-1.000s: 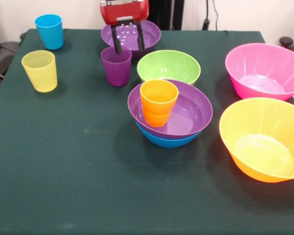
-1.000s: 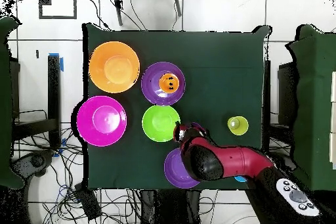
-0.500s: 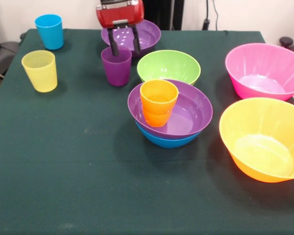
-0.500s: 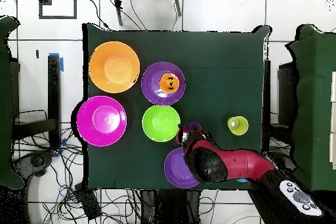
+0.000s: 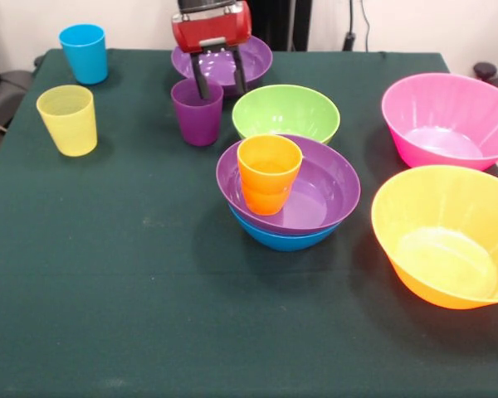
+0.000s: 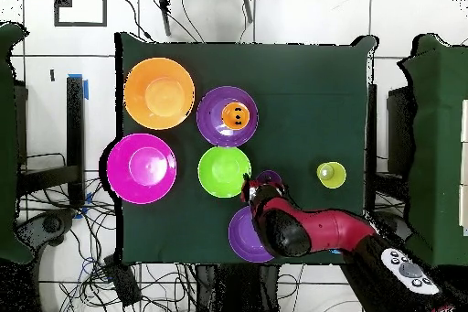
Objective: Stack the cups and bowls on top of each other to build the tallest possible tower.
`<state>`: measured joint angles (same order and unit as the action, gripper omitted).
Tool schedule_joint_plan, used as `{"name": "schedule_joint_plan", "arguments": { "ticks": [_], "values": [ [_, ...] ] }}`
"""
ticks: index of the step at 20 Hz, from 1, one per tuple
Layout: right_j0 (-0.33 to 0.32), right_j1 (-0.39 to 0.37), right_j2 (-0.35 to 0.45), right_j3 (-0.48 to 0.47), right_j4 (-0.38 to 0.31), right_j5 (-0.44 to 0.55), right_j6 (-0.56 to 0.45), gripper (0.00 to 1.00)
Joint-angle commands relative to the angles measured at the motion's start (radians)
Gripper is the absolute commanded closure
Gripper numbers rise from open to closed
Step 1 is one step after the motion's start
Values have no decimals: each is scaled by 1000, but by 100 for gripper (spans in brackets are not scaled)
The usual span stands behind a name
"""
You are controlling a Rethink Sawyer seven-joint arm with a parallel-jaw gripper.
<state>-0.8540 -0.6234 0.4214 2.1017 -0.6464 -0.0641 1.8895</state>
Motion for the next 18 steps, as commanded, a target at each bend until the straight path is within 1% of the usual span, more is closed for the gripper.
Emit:
{"name": "schedule_joint_plan", "arguments": {
  "ticks": [1, 4, 11, 15, 18],
  "values": [
    [64, 33, -37, -21, -67, -38, 65, 0],
    [74, 43, -43, -26, -57, -44, 70, 0],
    [100, 81, -61, -30, -39, -93, 97, 0],
    [87, 116, -58, -46, -43, -95, 91, 0],
    [74, 103, -37, -39, -34, -77, 87, 0]
  ]
}}
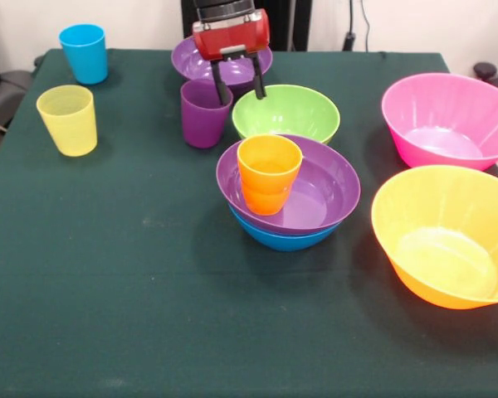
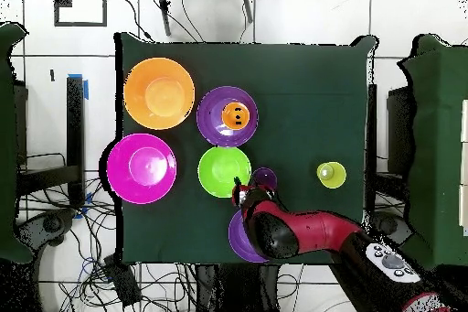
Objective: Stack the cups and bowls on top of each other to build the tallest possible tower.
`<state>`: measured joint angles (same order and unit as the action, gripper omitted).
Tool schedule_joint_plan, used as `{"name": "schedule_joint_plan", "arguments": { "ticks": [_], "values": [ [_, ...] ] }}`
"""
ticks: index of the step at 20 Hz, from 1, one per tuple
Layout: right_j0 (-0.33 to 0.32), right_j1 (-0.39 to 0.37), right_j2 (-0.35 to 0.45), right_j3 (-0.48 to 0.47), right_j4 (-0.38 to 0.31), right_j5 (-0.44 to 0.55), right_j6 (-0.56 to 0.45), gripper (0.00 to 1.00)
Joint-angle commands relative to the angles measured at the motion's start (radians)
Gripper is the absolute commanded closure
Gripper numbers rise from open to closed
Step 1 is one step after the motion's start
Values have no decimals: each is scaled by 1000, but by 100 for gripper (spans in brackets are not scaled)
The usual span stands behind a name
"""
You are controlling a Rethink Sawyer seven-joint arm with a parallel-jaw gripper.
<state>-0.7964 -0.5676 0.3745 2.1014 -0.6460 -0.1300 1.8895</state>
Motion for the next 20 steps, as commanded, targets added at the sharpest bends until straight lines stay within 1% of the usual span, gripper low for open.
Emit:
{"name": "schedule_joint_plan", "arguments": {
  "ticks": [1, 3, 6, 11, 12, 15, 17, 20],
  "values": [
    [13, 44, 16, -35, -32, -6, 86, 0],
    [0, 26, 37, -25, -26, 14, 82, 0],
    [-13, 15, 48, -18, -26, 28, 75, 0],
    [-27, 8, 63, -16, -25, 37, 71, 0],
    [-35, 11, 67, -11, -16, 32, 81, 100],
    [-49, 20, 80, -7, -6, 27, 94, 100],
    [-56, 1, 103, -10, -15, 55, 69, 100],
    [-55, -28, 112, 4, -2, 73, 69, 100]
  ]
}}
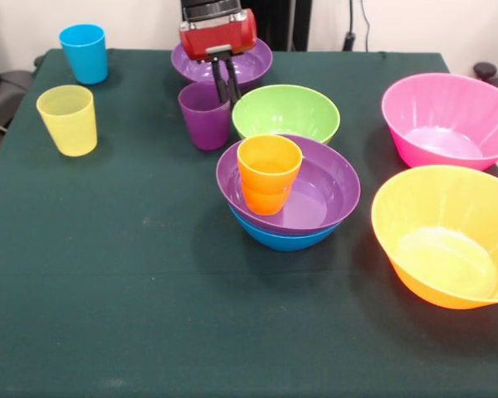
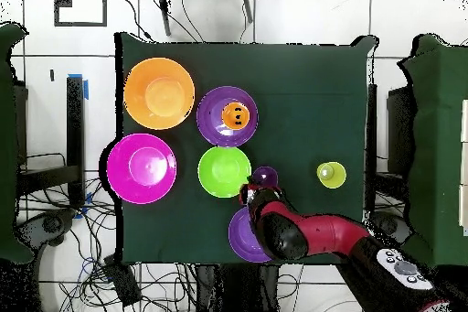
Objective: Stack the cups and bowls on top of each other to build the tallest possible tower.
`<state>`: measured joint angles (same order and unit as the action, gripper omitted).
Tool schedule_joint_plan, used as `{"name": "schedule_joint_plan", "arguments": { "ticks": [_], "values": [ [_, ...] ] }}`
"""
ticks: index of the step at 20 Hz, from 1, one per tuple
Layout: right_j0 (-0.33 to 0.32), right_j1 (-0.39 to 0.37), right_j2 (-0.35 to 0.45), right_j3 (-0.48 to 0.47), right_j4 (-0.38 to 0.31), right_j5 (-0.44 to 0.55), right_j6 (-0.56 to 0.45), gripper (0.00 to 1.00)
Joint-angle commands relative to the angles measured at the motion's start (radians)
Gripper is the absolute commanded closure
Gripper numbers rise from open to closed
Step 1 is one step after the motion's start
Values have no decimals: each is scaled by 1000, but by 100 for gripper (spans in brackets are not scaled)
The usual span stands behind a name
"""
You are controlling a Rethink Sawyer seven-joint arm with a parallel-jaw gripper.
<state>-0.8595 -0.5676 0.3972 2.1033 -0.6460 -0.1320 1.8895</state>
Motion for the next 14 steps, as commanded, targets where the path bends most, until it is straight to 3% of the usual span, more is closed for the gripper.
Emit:
{"name": "schedule_joint_plan", "arguments": {
  "ticks": [1, 10, 14],
  "values": [
    [19, -35, 81, 5, -1, 71, 72, 100],
    [107, -64, 6, -14, 12, 68, 84, 100],
    [133, -182, 34, 8, 71, 182, 68, 100]
  ]
}}
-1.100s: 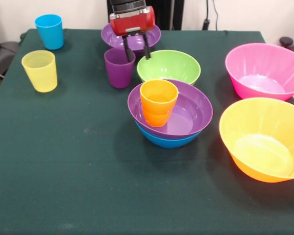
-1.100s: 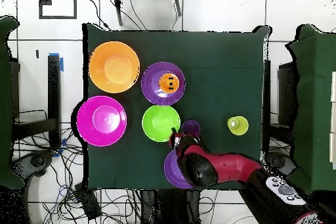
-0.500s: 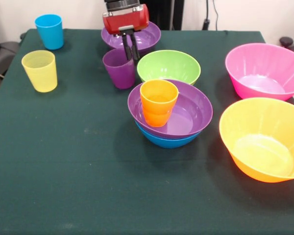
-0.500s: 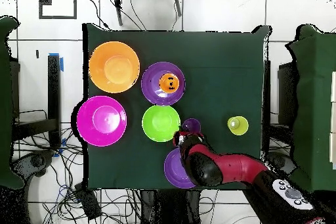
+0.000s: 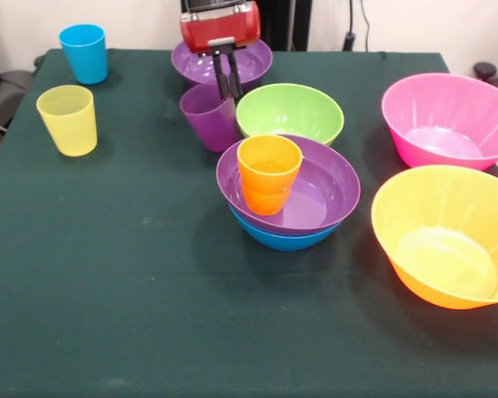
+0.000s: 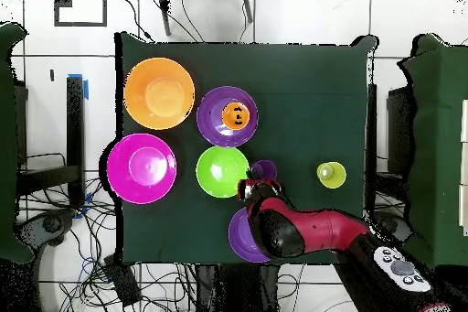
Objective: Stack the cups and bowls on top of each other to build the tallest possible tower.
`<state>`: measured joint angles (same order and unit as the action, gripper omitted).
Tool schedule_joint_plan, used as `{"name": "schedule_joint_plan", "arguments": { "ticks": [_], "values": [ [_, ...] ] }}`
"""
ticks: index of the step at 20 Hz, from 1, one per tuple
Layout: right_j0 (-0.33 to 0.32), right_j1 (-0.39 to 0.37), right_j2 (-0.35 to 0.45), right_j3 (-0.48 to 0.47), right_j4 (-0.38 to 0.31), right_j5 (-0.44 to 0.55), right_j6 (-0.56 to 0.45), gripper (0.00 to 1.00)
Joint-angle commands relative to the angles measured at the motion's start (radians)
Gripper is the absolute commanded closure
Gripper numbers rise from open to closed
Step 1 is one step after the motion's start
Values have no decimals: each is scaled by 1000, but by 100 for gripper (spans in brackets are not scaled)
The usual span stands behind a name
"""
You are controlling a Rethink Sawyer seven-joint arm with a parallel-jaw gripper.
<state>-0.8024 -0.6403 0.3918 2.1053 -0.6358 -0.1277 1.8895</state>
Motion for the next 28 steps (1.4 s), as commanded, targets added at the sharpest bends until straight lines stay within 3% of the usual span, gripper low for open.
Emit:
{"name": "schedule_joint_plan", "arguments": {
  "ticks": [1, 4, 10, 14, 17, 28],
  "values": [
    [65, -149, 66, 19, 87, 220, 60, 100],
    [46, -226, 120, 45, 144, 294, 40, 100],
    [57, -265, 132, 35, 167, 335, 27, 100],
    [11, -343, 213, 42, 245, 447, -21, 100],
    [-10, -369, 250, 46, 275, 479, -35, 100],
    [49, -426, 233, -25, 306, 598, -31, 100]
  ]
}}
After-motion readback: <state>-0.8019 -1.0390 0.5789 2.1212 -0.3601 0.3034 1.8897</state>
